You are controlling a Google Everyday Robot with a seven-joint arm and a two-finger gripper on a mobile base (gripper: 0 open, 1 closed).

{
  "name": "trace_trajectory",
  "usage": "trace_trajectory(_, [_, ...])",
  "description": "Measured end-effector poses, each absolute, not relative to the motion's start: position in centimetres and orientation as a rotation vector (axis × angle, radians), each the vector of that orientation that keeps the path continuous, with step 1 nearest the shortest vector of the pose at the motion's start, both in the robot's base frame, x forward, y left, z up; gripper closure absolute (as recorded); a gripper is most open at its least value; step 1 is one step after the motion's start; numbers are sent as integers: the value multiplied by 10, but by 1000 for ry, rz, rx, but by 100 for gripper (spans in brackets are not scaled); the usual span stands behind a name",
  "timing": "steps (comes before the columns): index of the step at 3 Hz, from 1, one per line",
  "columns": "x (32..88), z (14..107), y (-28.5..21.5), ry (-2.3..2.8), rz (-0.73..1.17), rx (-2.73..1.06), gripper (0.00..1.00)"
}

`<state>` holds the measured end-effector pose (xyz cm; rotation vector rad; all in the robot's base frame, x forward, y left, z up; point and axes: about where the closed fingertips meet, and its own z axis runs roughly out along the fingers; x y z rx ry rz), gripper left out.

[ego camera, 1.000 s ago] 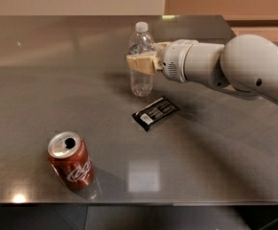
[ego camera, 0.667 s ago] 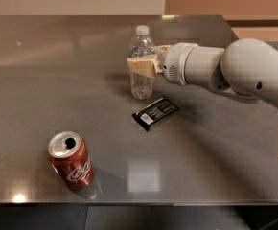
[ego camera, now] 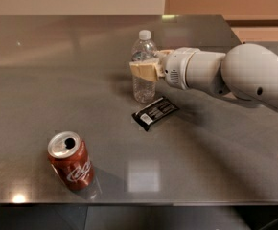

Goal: Move water bottle near rxbar chocolate

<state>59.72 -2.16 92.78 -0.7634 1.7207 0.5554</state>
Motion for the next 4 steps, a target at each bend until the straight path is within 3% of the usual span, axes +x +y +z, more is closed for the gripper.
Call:
trace_trajectory(2, [596,926,-22,1726,555,-755,12])
trace_trajectory(3, [595,927,-20,1724,556,-758,0])
trace_trajectory(4, [595,927,-20,1724,556,-758,0])
